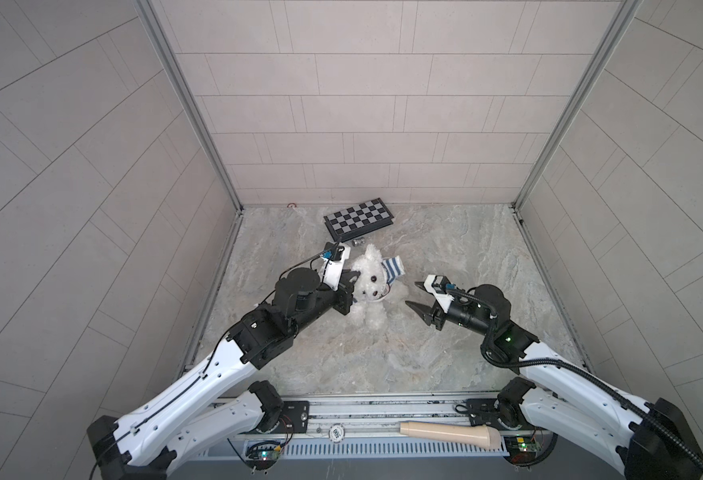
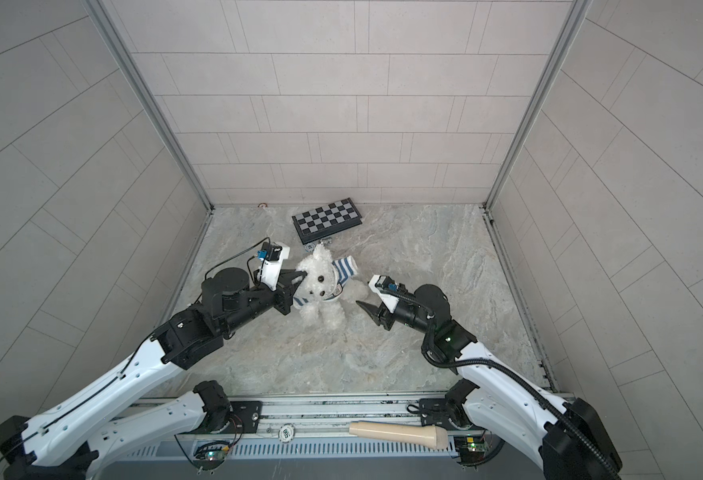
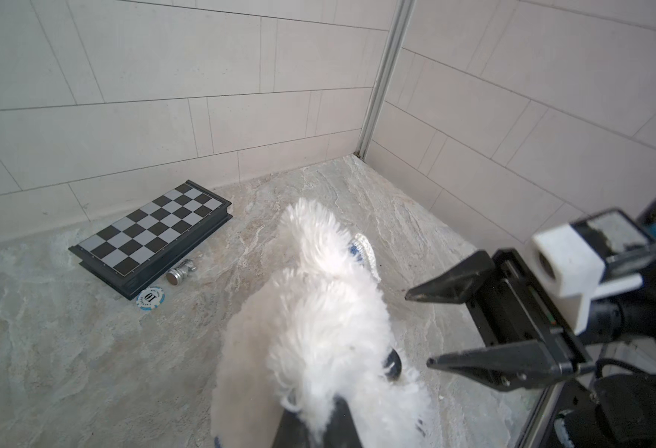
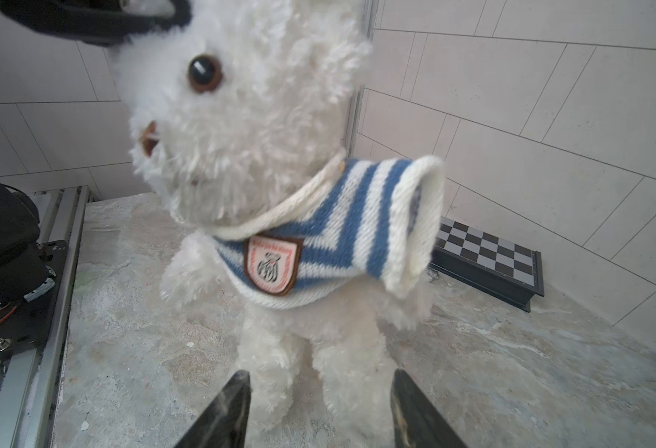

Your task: Dress the teddy bear

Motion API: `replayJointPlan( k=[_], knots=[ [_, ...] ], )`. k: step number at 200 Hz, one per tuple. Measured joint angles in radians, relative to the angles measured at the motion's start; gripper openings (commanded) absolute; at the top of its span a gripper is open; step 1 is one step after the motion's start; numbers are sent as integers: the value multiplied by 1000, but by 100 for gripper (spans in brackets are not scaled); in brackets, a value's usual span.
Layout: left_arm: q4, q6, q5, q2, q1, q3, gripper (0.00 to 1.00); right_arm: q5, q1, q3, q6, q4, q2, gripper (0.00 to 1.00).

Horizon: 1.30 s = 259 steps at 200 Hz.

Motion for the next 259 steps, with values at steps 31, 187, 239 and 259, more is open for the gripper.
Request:
replayJointPlan(
  k=[31, 187, 239, 259],
  knots=[
    [-11, -121, 18, 44, 19, 55, 0, 24, 54, -40, -3, 99, 11, 57],
    [65, -488, 143, 96, 50, 54, 0, 267, 257, 82, -217, 243, 259, 34],
    [72, -520, 160, 101, 51, 50, 0, 332, 263, 90, -303, 215, 286, 27],
    [82, -530, 164, 107, 51, 49, 0, 349, 265, 97, -335, 216, 302, 28]
  ],
)
